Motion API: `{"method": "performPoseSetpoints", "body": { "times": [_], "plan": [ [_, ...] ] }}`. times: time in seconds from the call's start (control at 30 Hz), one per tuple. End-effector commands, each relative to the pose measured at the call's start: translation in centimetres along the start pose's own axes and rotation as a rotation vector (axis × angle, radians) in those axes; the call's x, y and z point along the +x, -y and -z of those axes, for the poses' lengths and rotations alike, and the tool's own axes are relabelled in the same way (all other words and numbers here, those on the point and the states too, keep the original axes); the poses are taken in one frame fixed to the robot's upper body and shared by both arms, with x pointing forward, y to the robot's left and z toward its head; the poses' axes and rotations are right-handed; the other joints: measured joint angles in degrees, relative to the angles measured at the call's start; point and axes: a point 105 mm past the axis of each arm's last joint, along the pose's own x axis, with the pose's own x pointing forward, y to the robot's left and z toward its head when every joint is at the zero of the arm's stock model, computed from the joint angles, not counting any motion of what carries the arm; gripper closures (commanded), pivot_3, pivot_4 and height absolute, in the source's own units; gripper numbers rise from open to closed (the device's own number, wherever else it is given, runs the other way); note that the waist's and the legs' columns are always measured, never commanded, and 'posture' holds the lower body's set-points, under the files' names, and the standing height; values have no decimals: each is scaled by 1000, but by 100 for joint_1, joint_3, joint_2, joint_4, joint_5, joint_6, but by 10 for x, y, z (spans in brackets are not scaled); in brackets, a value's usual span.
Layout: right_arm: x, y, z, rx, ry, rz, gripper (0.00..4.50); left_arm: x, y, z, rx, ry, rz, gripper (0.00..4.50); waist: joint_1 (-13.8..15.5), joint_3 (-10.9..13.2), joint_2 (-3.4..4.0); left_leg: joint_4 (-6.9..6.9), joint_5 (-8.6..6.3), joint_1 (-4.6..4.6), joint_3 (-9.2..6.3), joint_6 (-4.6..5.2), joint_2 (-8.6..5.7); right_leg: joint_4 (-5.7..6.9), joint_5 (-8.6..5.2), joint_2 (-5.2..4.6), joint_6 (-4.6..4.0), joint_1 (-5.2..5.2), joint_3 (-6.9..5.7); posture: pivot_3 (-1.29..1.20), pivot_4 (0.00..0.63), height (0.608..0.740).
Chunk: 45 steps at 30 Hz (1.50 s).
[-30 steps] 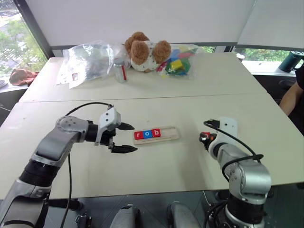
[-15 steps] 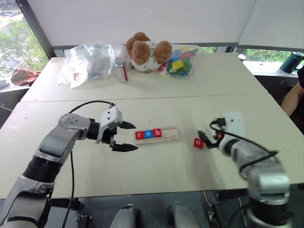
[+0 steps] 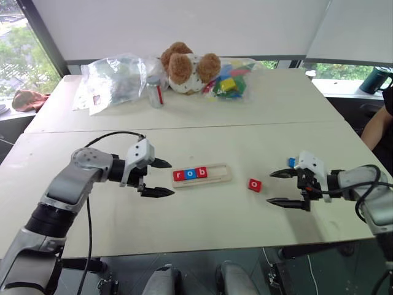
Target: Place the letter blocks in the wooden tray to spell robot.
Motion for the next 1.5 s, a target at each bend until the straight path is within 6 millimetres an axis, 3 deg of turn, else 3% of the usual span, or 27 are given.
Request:
{"method": "performPoseSetpoints", "body": {
  "times": [0.03,0.27,0.3,0.37,0.43,0.53,0.87,1.0,1.2,1.5],
  "plan": [
    [8,4,0,-44,14,-19,123,-8,-2,-9,29,12,-34,0,11,0,0,0,0,-1,0,0,-1,0,0,-3,0,-1,-1,0,150,740],
    [20,10,2,-32,31,-25,123,-11,1,-6,9,3,-57,0,7,0,1,3,3,-2,2,-5,-6,0,0,-13,0,0,2,0,150,740],
    [21,11,2,-20,37,-24,340,-11,1,-5,8,-1,-59,0,4,0,1,3,3,-2,1,-6,-6,1,0,-13,0,0,2,0,150,740],
    [22,13,2,-8,43,-22,919,-11,1,-4,6,-3,-62,0,4,0,0,3,3,-2,1,-6,-6,1,0,-13,0,0,2,0,150,740],
    [23,13,3,-2,45,-22,2093,-11,0,-4,5,-3,-64,0,8,0,1,2,3,-2,1,-6,-6,0,0,-13,0,0,2,0,150,740],
    [25,13,1,16,60,-17,3436,-10,-1,-4,7,-4,-65,0,5,0,1,2,3,-2,0,-6,-6,0,0,-13,0,0,2,0,150,740],
    [21,13,-21,-10,80,-45,3437,-11,-2,-2,10,-13,-75,0,4,0,1,1,3,-2,0,-7,-6,1,0,-14,0,-2,3,0,150,740],
    [26,25,-50,-98,103,-53,3437,-10,-2,0,7,-18,-72,0,-19,0,2,2,4,-2,2,-8,-7,2,1,-15,0,-2,5,0,150,740],
    [60,35,-80,-231,68,-164,3437,-12,-4,7,4,-44,-78,0,-37,0,2,-4,5,0,-1,-11,-3,8,0,-8,-1,-10,-1,0,150,740],
    [97,28,-94,-326,21,-328,3437,-14,3,9,-13,-41,-103,0,-19,0,2,0,23,-19,2,-44,-15,-4,1,-24,-1,-18,-4,0,150,740]
  ]
}}
